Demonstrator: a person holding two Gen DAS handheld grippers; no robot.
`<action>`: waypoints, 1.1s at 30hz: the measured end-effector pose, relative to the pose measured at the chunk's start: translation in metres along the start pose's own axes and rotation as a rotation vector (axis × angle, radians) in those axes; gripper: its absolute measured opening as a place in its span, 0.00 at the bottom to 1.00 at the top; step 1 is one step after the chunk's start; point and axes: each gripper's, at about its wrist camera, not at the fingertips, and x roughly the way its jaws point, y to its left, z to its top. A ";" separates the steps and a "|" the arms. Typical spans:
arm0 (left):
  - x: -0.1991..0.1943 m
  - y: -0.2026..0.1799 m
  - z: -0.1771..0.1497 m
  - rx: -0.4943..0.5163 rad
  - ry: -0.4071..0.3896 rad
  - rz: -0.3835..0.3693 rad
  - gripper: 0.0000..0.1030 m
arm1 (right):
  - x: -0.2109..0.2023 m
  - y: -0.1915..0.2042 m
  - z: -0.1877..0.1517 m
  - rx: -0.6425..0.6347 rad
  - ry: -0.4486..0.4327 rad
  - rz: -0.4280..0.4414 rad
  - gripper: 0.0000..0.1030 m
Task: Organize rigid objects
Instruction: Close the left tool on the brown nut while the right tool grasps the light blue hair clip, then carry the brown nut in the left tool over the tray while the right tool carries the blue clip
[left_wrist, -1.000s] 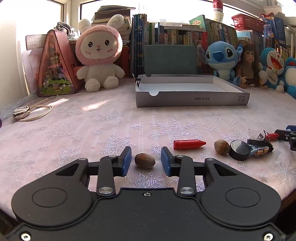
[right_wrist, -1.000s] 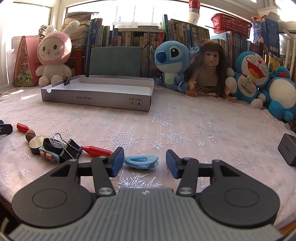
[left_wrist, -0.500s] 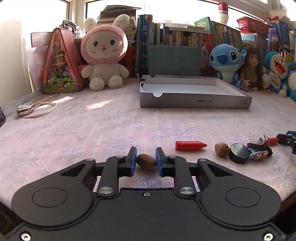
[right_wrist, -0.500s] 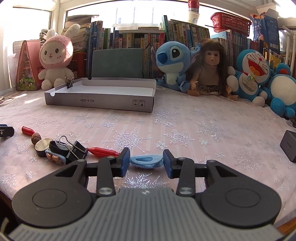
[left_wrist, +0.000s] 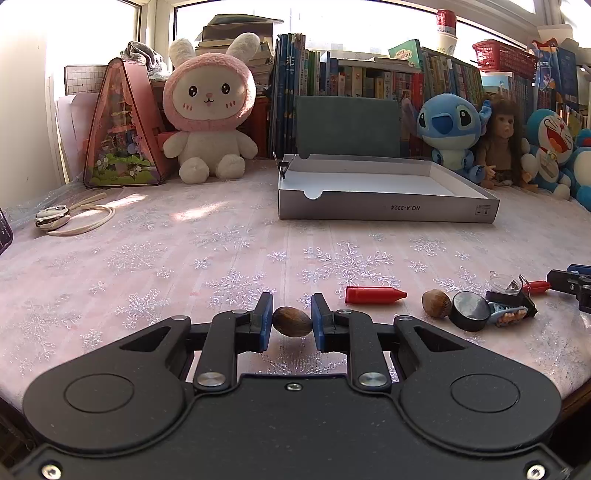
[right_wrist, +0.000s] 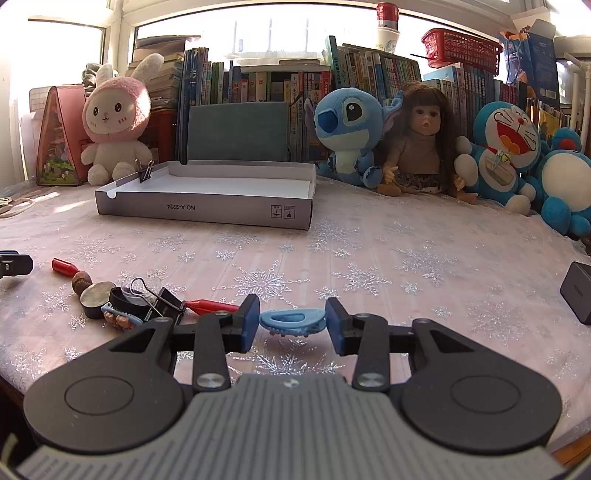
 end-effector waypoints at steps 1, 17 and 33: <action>0.000 0.000 0.000 0.000 -0.001 -0.001 0.20 | 0.000 0.000 0.000 0.000 -0.001 0.000 0.44; 0.012 -0.009 0.028 -0.011 0.002 -0.001 0.20 | 0.002 0.000 0.015 0.026 -0.018 0.003 0.44; 0.049 -0.045 0.099 -0.012 -0.004 -0.138 0.20 | 0.048 -0.005 0.072 0.166 0.043 0.110 0.44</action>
